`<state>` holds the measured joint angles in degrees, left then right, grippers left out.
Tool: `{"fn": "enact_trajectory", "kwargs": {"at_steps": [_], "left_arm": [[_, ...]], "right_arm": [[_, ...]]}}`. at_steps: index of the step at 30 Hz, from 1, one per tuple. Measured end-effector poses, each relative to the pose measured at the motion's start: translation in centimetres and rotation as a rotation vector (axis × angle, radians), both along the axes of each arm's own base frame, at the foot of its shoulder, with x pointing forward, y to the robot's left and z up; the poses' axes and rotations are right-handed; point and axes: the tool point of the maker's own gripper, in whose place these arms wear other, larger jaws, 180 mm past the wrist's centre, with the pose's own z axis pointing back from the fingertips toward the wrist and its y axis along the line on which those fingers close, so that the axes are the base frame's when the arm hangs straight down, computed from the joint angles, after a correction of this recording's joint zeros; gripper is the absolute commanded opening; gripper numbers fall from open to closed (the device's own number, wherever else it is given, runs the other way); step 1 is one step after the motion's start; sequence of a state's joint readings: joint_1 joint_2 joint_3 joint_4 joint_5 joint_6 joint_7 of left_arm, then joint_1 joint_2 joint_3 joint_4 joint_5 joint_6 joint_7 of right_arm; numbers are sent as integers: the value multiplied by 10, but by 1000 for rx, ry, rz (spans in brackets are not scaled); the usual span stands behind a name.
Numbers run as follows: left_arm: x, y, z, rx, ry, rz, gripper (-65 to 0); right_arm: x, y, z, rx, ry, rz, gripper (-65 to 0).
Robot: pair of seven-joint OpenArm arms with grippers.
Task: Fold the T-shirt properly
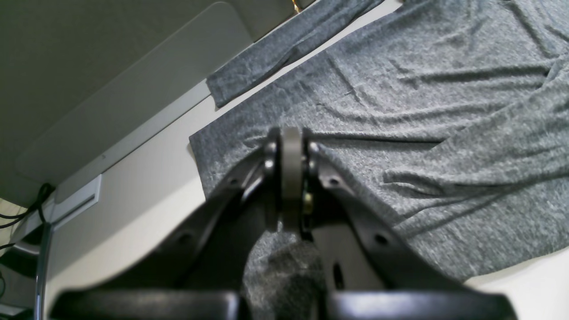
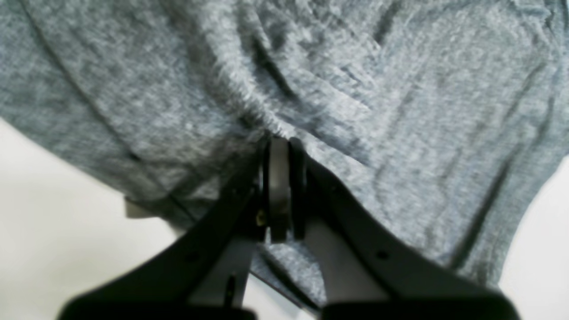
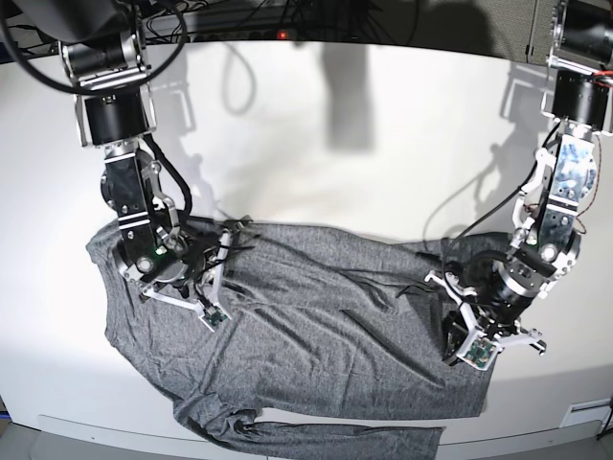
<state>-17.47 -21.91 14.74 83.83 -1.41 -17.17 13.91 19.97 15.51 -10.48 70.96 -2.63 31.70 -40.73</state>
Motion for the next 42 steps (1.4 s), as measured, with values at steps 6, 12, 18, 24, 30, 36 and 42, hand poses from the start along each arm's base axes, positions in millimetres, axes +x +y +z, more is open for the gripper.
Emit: {"fn": "enact_trajectory", "kwargs": {"at_steps": [6,12,18,24,30,36,42], "left_arm": [[0,0,0,0,0,0,-650],[0,0,0,0,0,0,-650],[0,0,0,0,0,0,-650],[0,0,0,-1,0,0,-650],[-1,-9,4,-113,21,-9,-650],[-4,-19,-5,-125,65,-4,-650],[-7,-15,-14,-75,72,2,-650]], "right_arm": [[8,-9,6,-23,-41,-51,-650],[26,-13,24,-21,-94,-92,-650],[37,-30,39,-2,-128,-160,-650],[39,-69,51,41,-156,-294,-650],[38,-88,57,66,-170,-347,-650],[39,-81,57,104,-173,-334,-650],[39,-68,56,144,-156,-285,-650]]}}
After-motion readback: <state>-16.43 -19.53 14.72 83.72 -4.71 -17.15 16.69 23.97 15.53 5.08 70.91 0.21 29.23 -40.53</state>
